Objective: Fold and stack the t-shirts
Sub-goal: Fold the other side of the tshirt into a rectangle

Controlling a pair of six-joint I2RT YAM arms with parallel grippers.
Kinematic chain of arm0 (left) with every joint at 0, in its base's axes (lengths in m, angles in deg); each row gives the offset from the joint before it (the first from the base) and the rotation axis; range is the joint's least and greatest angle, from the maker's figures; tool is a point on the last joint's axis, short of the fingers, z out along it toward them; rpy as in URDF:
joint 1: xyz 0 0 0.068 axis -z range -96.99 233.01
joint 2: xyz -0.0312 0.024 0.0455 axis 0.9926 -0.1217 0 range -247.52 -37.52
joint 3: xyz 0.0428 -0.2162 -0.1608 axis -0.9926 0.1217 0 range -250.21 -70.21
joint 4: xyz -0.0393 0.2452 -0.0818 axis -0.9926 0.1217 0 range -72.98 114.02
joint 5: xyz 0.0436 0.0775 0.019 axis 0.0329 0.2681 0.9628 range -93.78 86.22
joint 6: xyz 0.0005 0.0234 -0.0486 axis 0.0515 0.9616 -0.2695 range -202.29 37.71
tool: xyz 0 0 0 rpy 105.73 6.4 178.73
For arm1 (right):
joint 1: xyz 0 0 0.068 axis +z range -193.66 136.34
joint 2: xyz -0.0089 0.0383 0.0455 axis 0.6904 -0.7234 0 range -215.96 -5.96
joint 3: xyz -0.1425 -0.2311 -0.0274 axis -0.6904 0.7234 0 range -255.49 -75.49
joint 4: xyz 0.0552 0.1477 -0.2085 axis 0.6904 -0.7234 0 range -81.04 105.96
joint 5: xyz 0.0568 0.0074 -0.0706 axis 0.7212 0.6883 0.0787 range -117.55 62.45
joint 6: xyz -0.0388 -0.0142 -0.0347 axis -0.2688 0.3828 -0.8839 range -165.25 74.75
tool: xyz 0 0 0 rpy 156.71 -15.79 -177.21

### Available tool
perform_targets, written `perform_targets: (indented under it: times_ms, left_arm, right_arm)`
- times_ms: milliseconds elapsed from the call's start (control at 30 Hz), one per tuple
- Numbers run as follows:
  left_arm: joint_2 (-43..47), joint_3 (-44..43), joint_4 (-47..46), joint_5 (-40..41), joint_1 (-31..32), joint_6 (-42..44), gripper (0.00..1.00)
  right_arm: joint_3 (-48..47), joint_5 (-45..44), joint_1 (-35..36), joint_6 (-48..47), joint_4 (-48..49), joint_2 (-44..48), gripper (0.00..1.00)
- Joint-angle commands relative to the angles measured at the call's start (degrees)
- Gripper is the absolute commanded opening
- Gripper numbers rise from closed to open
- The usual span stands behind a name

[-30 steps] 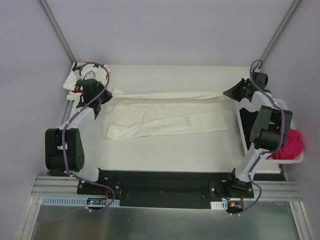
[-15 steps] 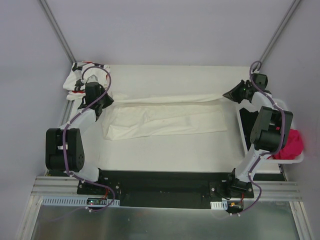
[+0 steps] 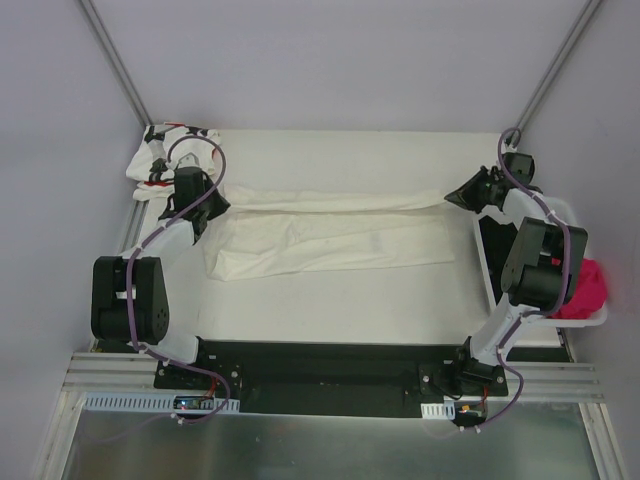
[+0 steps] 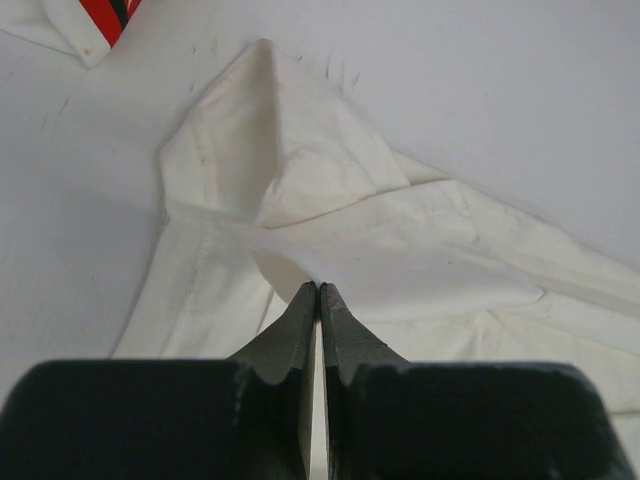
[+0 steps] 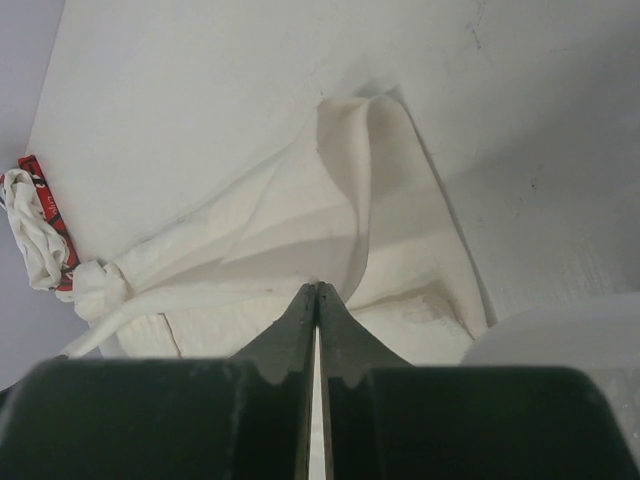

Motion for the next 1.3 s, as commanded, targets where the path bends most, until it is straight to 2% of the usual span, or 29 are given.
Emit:
perform_targets:
  times_ms: [0,233,400,600,633,733,800,833,900,1067,1267]
  left_arm:
    - [1.64,0.64,-1.16,1.69,1.46,0.81,0.0]
    - [0.5,1.0,-1.16,1.69,2.6,0.81,0.0]
    - [-0.73,1.61,-0.9,4.24,3.22,0.72,0.0]
    - [-3.01,1.79,-0.11,5.56,4.45,0.72,0.0]
    - [-3.37,1.61,0.07,5.56,4.62,0.81,0.03]
    - [-3.46,0.65,1.38,5.65,4.8,1.25,0.3]
    - [-2.32,0.12,2.26,6.26,4.8,1.51,0.36]
    - [-1.62,0.03,2.35,6.78,4.8,1.51,0.47]
    - [0.49,-0.06,2.53,8.8,4.8,1.42,0.54]
    - [3.22,-3.03,2.35,11.63,4.8,1.25,0.62]
    - [1.47,-6.65,1.04,6.45,4.8,-0.42,0.61]
  right_arm:
    - [0.7,-0.26,-0.61,-1.03,-0.04,3.43,0.05]
    - [3.16,-1.23,-0.17,-1.38,-0.13,3.78,0.07]
    - [4.48,-2.98,0.45,-2.17,-2.06,3.61,0.15]
    - [6.59,-5.09,0.97,-1.3,-2.24,4.13,0.17]
    - [6.5,-5.18,1.06,-1.12,-2.07,4.4,0.18]
    - [5.63,-5.79,1.15,-0.86,-1.72,5.27,0.19]
    - [4.66,-6.24,1.41,-0.77,-1.63,5.71,0.2]
    - [4.13,-6.06,1.68,-0.86,-1.19,5.72,0.2]
    - [2.3,-6.06,2.73,-0.86,-1.1,5.02,0.21]
    - [-1.84,-6.68,7.29,-0.07,-1.01,0.89,0.21]
    - [-7.72,-7.65,12.13,1.07,-0.48,-6.14,0.21]
